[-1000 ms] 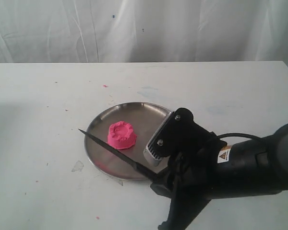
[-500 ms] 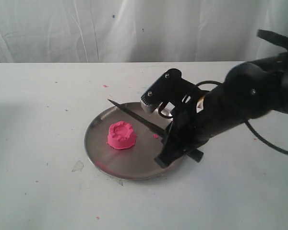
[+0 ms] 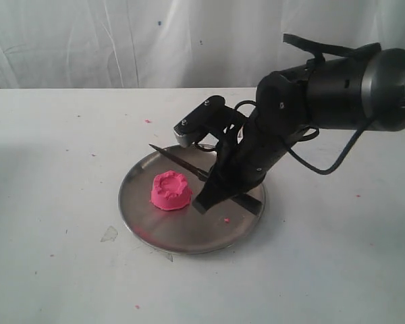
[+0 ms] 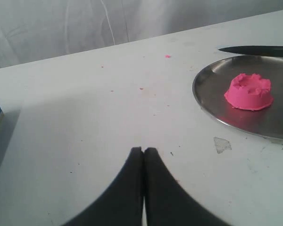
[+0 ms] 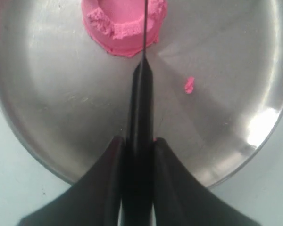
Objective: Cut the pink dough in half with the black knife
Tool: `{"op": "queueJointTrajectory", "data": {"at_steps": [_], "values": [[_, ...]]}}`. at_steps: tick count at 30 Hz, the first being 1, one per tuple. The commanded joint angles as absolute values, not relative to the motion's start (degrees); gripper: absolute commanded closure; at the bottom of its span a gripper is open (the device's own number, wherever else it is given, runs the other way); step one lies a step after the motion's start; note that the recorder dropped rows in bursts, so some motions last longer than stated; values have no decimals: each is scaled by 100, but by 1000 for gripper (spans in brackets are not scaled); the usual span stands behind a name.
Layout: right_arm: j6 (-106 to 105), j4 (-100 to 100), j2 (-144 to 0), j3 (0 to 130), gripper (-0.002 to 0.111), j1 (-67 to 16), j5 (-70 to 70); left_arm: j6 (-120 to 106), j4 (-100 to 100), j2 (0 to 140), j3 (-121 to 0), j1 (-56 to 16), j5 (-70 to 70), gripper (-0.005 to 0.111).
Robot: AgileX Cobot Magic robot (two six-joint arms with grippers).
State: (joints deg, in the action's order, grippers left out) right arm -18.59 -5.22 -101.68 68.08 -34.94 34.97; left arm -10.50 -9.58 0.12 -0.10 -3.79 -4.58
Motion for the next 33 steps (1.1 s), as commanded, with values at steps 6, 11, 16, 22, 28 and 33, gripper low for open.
{"op": "queueJointTrajectory", "data": {"at_steps": [6,11,16,22,28,33], "values": [[-1781,-547,-10256,6944,108,-3475,3465,-1052,-1016,0,0,-353,-439,107],[-1781,-591,-10364,6944,108,-3475,3508,-1052,-1016,0,0,-353,-439,107],[-1821,-780,-10410,6944,108,-3475,3599,-1052,-1016,0,0,-353,-439,107],[-1821,-810,-10410,6944,108,-3475,3585,-1052,-1016,0,0,-353,-439,107],[-1821,-811,-10410,6944,108,-3475,3506,-1052,-1016,0,0,-353,-439,107],[-1821,-827,-10410,6944,108,-3475,3475,-1052,-1016,0,0,-353,-418,107]]}}
